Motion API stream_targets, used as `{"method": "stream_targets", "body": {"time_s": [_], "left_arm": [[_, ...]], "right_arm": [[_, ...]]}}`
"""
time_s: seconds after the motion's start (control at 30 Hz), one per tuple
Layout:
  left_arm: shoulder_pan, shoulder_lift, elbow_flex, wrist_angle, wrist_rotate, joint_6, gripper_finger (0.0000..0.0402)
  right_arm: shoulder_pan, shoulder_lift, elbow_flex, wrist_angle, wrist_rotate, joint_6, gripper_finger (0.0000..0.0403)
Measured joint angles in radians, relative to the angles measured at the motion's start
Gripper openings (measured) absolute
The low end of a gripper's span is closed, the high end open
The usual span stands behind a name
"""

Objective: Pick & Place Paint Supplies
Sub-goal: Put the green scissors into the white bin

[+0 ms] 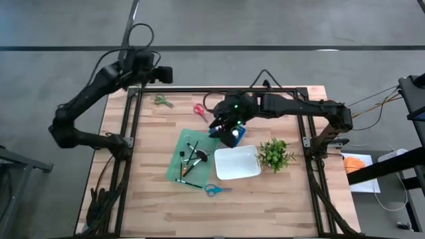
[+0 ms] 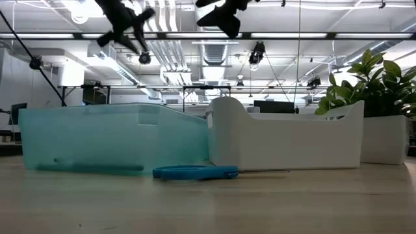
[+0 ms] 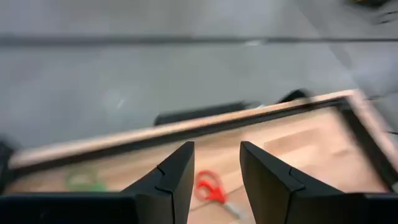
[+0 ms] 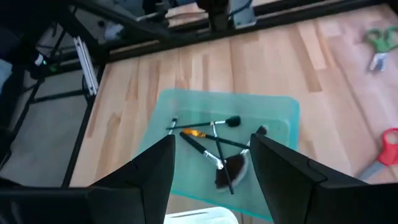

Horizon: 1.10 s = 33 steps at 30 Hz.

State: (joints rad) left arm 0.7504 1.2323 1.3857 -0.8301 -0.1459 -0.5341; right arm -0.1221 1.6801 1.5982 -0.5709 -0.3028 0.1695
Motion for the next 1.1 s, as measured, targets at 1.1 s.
{"method": "stream_targets", "body": {"time_s": [1.1], "left_arm": [[0.228,0.560,-0.230,0.114,-0.084,-0.372,0.0137]], "right_arm": [[-0.013,-0.107,-0.001,-0.033,0.042,0.087,0.0205]]}}
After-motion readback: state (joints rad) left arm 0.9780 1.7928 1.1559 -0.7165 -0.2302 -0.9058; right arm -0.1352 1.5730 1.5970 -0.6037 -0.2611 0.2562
